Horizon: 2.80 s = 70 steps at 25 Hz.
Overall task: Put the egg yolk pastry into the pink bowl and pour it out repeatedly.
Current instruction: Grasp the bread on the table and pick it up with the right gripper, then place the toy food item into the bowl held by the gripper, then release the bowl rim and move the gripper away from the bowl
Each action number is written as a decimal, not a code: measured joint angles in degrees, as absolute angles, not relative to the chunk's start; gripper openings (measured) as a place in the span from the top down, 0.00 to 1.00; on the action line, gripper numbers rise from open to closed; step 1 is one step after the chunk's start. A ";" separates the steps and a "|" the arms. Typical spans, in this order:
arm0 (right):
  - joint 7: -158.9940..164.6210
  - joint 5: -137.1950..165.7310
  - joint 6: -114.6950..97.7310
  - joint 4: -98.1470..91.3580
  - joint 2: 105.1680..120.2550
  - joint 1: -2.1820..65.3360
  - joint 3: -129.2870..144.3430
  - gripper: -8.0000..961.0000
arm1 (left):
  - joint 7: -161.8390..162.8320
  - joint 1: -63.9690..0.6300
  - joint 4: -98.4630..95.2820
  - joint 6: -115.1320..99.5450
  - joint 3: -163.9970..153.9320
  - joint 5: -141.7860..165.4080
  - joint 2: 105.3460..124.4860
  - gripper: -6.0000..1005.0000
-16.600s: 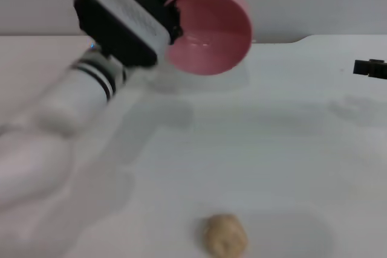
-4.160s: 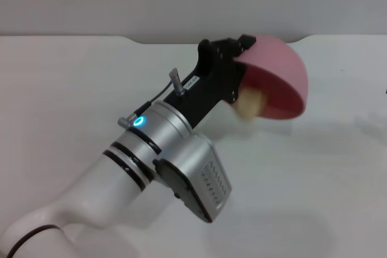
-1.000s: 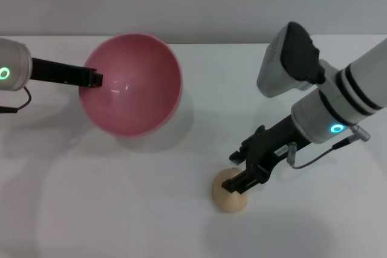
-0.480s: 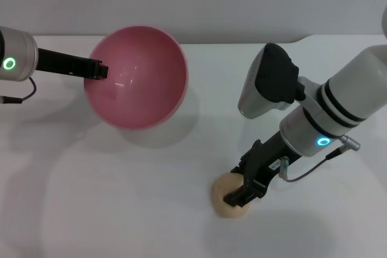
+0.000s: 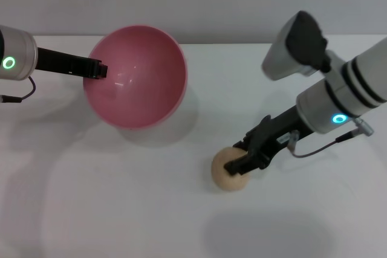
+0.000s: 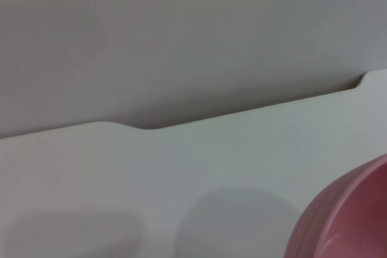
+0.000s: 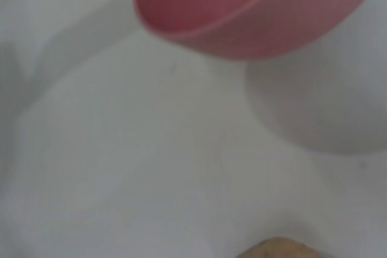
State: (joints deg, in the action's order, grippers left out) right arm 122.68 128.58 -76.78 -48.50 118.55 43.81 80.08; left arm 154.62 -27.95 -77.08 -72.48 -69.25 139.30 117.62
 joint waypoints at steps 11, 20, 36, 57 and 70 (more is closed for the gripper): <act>116.33 130.48 -92.21 -64.25 117.99 38.76 53.86 0.56 | 154.58 -32.38 -69.85 -73.52 -74.44 141.33 117.60 1.00; 113.53 126.38 -98.40 -74.96 118.43 40.40 54.02 0.64 | 155.65 -40.62 -63.33 -73.37 -82.44 141.15 118.32 1.00; 118.76 133.37 -91.45 -71.95 119.08 43.90 73.67 0.59 | 157.66 -44.92 -62.14 -73.41 -87.73 140.98 118.74 1.00; 117.95 122.19 -89.64 -74.50 119.26 33.29 46.19 0.59 | 161.08 -45.41 -61.44 -70.37 -99.17 138.53 118.87 0.90; 113.18 114.00 -81.31 -62.78 118.97 30.65 45.47 0.59 | 153.07 -37.66 -74.00 -72.02 -75.43 136.87 117.95 0.53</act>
State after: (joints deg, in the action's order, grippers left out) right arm 113.18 114.00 -81.31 -62.78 118.97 30.65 45.47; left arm 153.07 -37.66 -74.00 -72.02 -75.43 136.87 117.95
